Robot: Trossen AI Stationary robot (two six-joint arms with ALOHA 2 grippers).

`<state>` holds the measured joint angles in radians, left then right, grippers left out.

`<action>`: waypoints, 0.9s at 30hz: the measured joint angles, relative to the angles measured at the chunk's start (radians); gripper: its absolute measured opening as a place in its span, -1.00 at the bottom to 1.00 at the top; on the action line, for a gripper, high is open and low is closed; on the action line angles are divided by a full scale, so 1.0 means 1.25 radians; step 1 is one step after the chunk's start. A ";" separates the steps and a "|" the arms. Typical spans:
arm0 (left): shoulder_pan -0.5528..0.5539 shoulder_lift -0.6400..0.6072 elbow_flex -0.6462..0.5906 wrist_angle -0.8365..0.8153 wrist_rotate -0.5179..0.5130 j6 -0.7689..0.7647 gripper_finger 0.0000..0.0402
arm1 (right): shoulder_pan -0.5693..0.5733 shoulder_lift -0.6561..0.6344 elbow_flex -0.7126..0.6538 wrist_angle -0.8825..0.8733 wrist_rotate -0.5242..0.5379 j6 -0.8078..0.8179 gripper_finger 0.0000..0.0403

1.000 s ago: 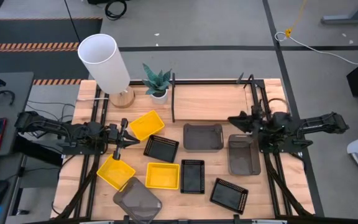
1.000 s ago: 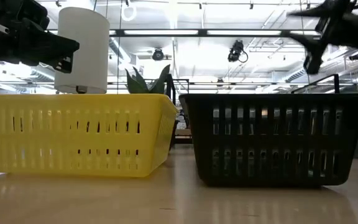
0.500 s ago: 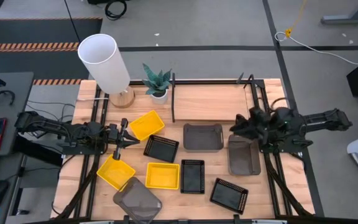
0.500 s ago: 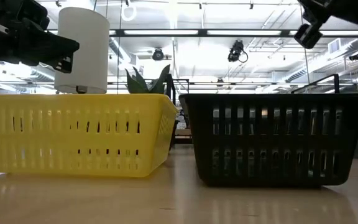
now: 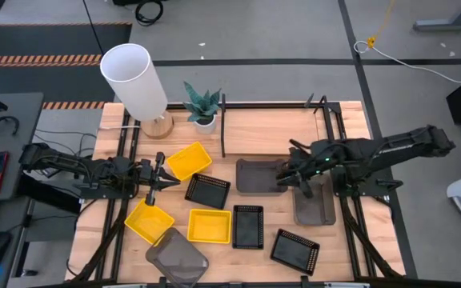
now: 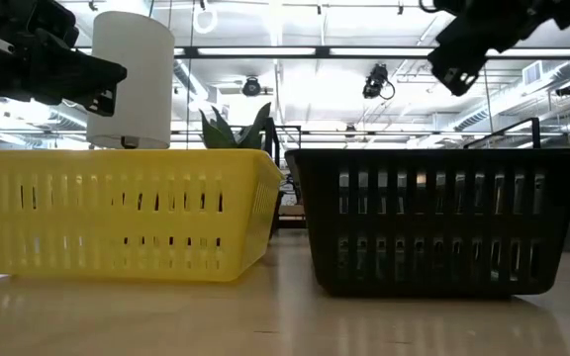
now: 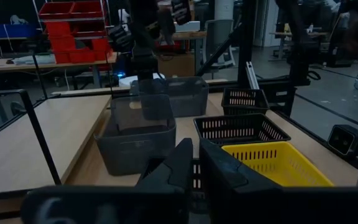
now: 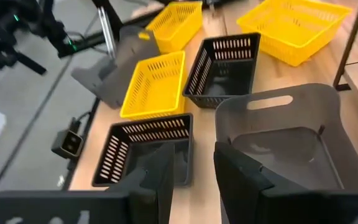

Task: Stack baskets on shelf by color
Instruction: Stack the top black bin on top of the right black bin

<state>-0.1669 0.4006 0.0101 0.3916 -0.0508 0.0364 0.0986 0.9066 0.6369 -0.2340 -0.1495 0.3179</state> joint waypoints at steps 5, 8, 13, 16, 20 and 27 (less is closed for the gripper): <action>0.000 0.000 0.000 0.000 0.000 0.000 -0.85 | 0.011 0.111 0.060 -0.011 0.002 -0.055 -0.41; 0.000 0.000 0.000 0.000 0.000 0.000 -0.86 | 0.020 0.178 0.103 -0.024 0.002 -0.093 -0.38; 0.000 0.000 0.000 0.000 0.000 0.000 -0.85 | 0.046 0.294 0.206 -0.105 0.042 -0.188 -0.21; 0.000 0.000 0.000 0.000 0.000 0.000 -0.82 | 0.062 0.353 0.263 -0.136 0.079 -0.236 -0.08; 0.000 0.000 0.000 0.000 0.000 0.000 -0.83 | 0.072 0.421 0.312 -0.140 0.098 -0.272 0.07; 0.000 0.000 0.000 0.000 0.000 0.000 -0.87 | 0.074 0.528 0.385 -0.178 0.111 -0.260 0.07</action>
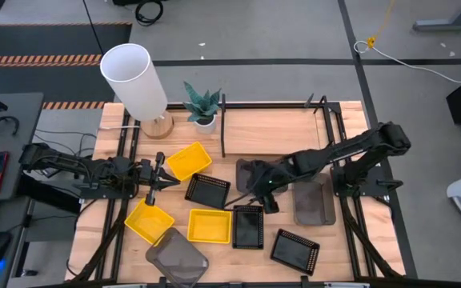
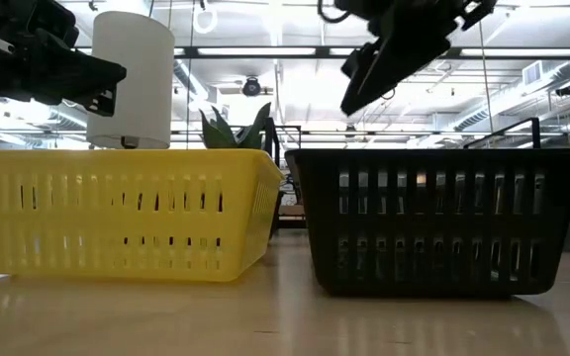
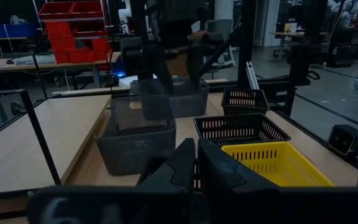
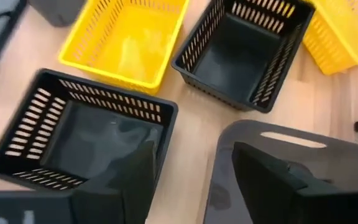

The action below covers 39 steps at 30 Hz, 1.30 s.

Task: Stack baskets on shelf by color
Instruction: Stack the top black bin on top of the right black bin

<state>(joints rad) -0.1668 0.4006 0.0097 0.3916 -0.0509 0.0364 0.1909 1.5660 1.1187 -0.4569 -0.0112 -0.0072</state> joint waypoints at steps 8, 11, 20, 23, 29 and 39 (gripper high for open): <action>0.000 0.000 0.000 0.000 0.000 0.000 -0.82 | 0.003 0.116 0.087 -0.046 0.043 0.057 0.03; 0.000 0.000 0.000 0.000 0.000 0.000 -0.83 | 0.005 0.150 0.102 -0.045 0.079 0.060 0.03; 0.000 0.000 0.000 0.000 0.000 0.000 -0.86 | 0.004 0.209 0.102 -0.032 0.134 0.083 0.03; 0.000 0.000 0.000 0.000 0.000 0.000 -0.84 | -0.003 0.229 0.102 -0.025 0.134 0.100 0.02; 0.000 0.000 0.000 0.000 0.000 0.000 -0.83 | -0.013 0.254 0.102 -0.001 0.135 0.143 -0.13; 0.000 0.000 0.000 0.000 0.000 0.000 -0.85 | -0.020 0.253 0.102 0.003 0.121 0.156 -0.76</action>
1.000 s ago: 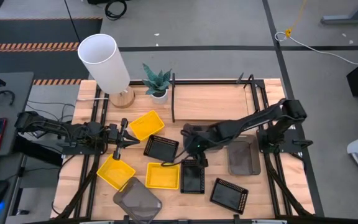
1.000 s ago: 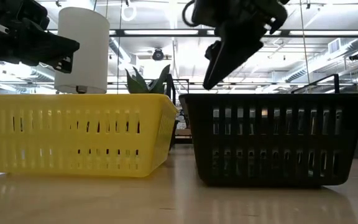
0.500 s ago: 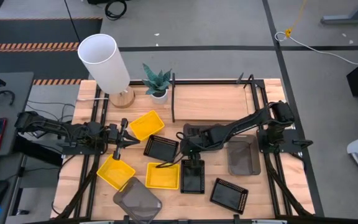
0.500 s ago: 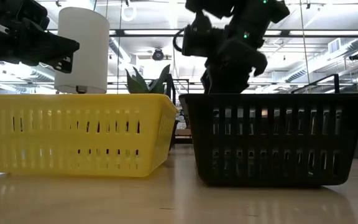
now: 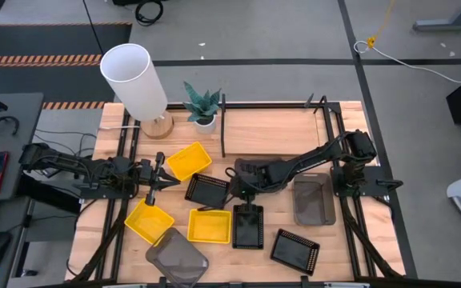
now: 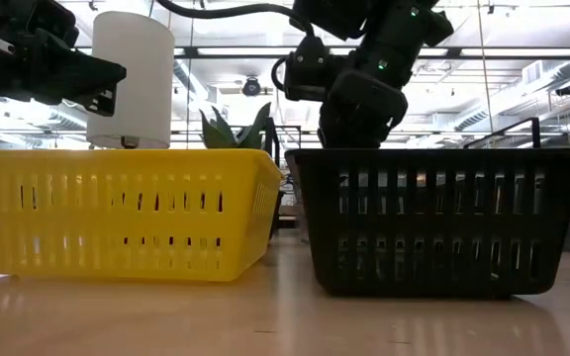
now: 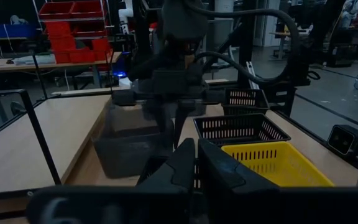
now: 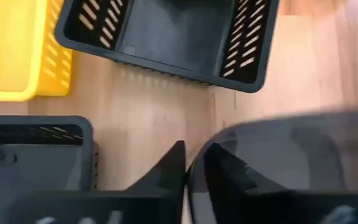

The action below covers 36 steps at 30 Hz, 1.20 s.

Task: Stack baskets on shelf by color
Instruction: Stack the top black bin on top of the right black bin

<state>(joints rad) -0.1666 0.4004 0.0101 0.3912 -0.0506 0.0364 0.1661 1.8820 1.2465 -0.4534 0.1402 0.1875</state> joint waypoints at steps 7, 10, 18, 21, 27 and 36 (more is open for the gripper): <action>0.000 0.000 0.000 0.000 0.000 0.000 -0.83 | 0.002 -0.008 0.002 -0.049 -0.053 0.015 -0.89; 0.000 0.000 0.000 0.000 0.000 0.000 -0.85 | 0.011 -0.028 -0.001 -0.095 -0.067 0.006 -0.89; 0.000 0.000 0.000 0.000 0.000 0.000 -0.86 | 0.031 -0.155 -0.001 -0.172 -0.093 -0.033 -0.95; 0.000 0.000 0.000 0.000 0.000 0.000 -0.84 | 0.047 -0.217 -0.001 -0.180 -0.092 -0.033 -0.95; 0.000 0.000 0.000 0.000 0.000 0.000 -0.83 | 0.099 -0.331 -0.001 -0.182 -0.098 -0.113 -0.95; 0.000 0.000 0.000 0.000 0.000 0.000 -0.87 | 0.204 -0.454 -0.001 -0.242 -0.171 -0.226 -0.95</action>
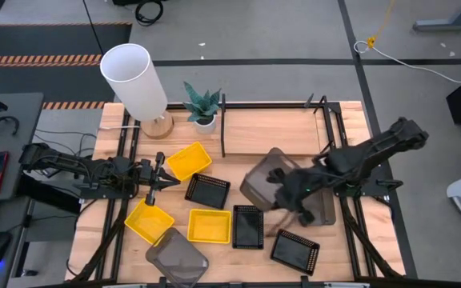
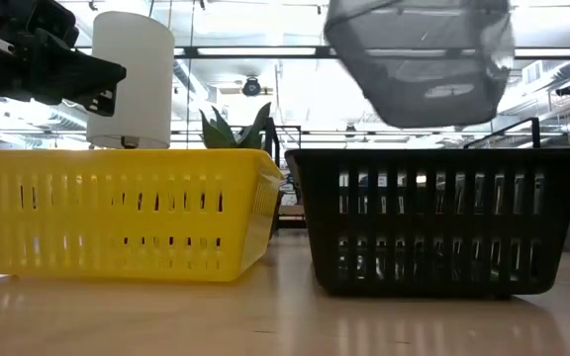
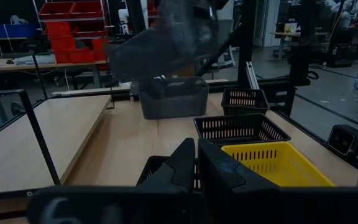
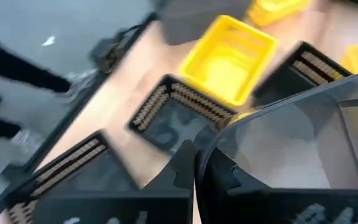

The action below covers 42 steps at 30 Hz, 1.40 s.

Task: Stack baskets on shelf by color
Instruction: Stack the top black bin on top of the right black bin

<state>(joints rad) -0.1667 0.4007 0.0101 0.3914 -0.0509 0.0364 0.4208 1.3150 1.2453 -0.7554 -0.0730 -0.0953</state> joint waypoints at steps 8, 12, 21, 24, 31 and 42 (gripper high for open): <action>0.000 0.000 0.000 0.000 0.000 0.000 -0.82 | 0.131 -0.073 0.000 -0.065 -0.069 -0.002 -0.95; 0.000 0.000 0.000 0.000 0.000 0.000 -0.84 | 0.200 -0.108 0.000 -0.085 -0.069 0.011 -0.95; 0.000 0.000 0.000 0.000 0.000 0.000 -0.83 | 0.335 -0.218 -0.107 -0.148 -0.029 0.026 -0.96; 0.000 0.000 0.000 0.000 0.000 0.000 -0.81 | 0.374 -0.261 -0.169 -0.150 -0.020 -0.008 -0.96; 0.000 0.000 0.000 0.000 0.000 0.000 -0.84 | 0.426 -0.311 -0.260 -0.179 0.000 -0.054 -0.96; 0.000 0.000 0.000 0.000 0.000 0.000 -0.82 | 0.429 -0.355 -0.362 -0.234 0.007 -0.065 -0.96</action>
<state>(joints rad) -0.1669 0.4005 0.0099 0.3914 -0.0505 0.0364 0.9569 0.8719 0.7930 -1.0476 -0.0638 -0.1767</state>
